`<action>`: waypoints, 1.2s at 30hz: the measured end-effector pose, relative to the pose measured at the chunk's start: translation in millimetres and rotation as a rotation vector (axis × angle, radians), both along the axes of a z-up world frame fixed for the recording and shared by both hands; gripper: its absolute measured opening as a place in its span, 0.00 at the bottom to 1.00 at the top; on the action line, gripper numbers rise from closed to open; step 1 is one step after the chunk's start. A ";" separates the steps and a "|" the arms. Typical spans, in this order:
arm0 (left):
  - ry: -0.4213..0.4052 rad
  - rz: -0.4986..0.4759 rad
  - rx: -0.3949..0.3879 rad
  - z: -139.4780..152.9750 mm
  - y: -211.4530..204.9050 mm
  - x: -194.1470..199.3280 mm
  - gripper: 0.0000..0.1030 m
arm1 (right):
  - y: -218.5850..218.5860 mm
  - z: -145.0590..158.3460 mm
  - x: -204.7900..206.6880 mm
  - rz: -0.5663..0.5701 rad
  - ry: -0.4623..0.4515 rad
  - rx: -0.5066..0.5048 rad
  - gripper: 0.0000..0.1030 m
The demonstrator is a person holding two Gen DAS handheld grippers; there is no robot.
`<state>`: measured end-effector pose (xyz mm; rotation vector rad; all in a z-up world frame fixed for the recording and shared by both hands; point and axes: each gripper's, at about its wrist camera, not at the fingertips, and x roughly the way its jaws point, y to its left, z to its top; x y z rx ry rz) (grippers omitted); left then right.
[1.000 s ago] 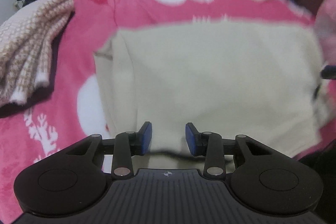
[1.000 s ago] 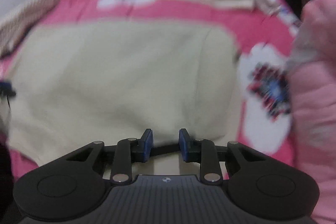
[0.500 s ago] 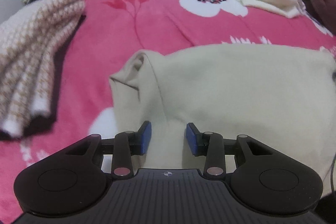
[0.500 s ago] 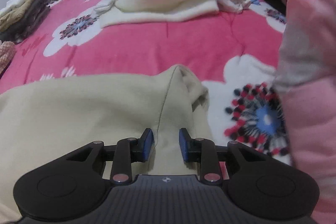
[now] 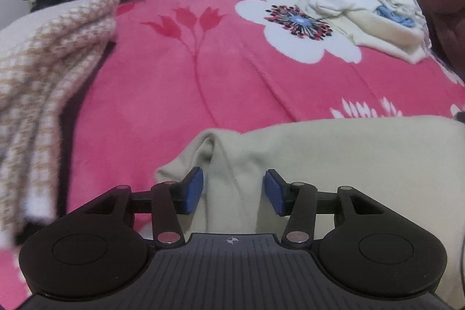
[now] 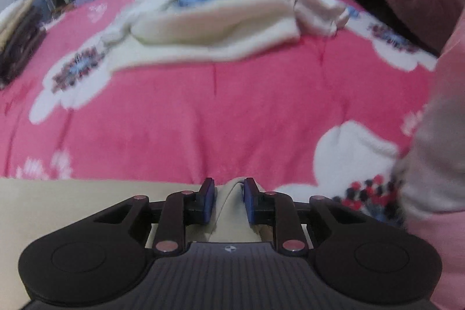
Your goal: Fold clothes
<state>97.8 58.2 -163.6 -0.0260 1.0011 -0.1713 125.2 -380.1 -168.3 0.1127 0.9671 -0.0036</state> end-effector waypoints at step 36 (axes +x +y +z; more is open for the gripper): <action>0.148 0.231 -0.308 -2.6 51.4 -155.2 0.65 | 173.9 62.8 -163.7 0.582 0.088 0.099 0.36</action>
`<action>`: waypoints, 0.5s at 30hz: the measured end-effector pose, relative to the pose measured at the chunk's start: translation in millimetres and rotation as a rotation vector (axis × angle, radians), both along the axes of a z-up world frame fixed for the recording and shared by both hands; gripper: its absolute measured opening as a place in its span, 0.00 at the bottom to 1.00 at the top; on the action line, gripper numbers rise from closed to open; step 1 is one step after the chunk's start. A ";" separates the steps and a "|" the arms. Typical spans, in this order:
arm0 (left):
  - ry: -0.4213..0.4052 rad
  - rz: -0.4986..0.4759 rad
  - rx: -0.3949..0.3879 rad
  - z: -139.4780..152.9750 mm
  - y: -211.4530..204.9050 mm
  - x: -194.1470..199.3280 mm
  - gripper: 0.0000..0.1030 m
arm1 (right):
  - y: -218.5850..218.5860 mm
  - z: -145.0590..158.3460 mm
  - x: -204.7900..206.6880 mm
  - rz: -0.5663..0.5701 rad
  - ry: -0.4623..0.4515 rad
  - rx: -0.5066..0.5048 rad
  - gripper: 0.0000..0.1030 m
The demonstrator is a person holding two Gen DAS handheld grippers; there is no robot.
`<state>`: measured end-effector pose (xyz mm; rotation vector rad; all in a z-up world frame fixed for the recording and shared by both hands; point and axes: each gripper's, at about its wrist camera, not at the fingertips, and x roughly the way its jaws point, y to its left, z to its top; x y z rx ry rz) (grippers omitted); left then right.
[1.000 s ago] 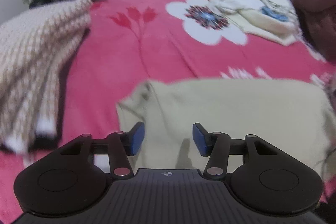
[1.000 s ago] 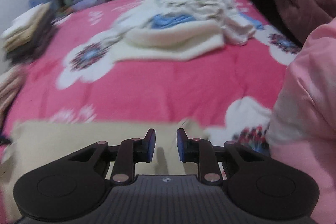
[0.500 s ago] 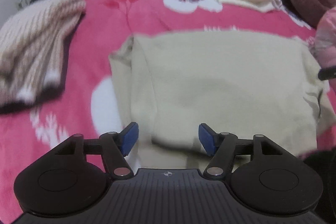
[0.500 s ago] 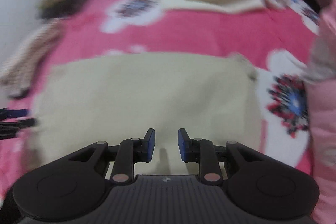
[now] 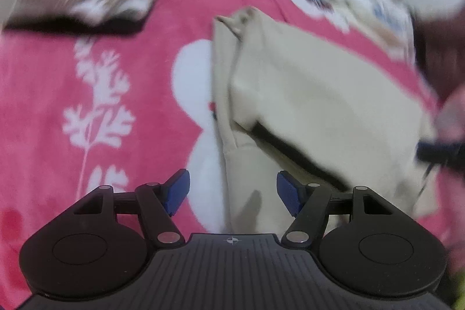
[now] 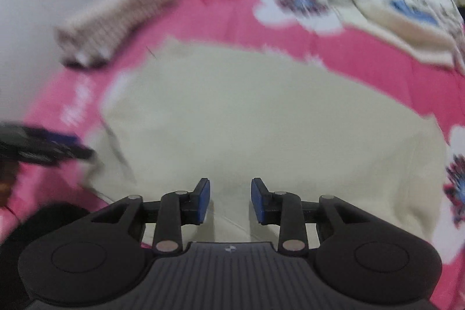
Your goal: Fold clothes
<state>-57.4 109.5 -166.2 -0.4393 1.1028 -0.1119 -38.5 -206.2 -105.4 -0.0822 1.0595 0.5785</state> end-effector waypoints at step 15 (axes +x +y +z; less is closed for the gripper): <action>0.132 -0.052 -0.305 -44.5 18.6 17.3 0.56 | 136.0 -56.4 13.0 0.264 -0.019 -0.027 0.64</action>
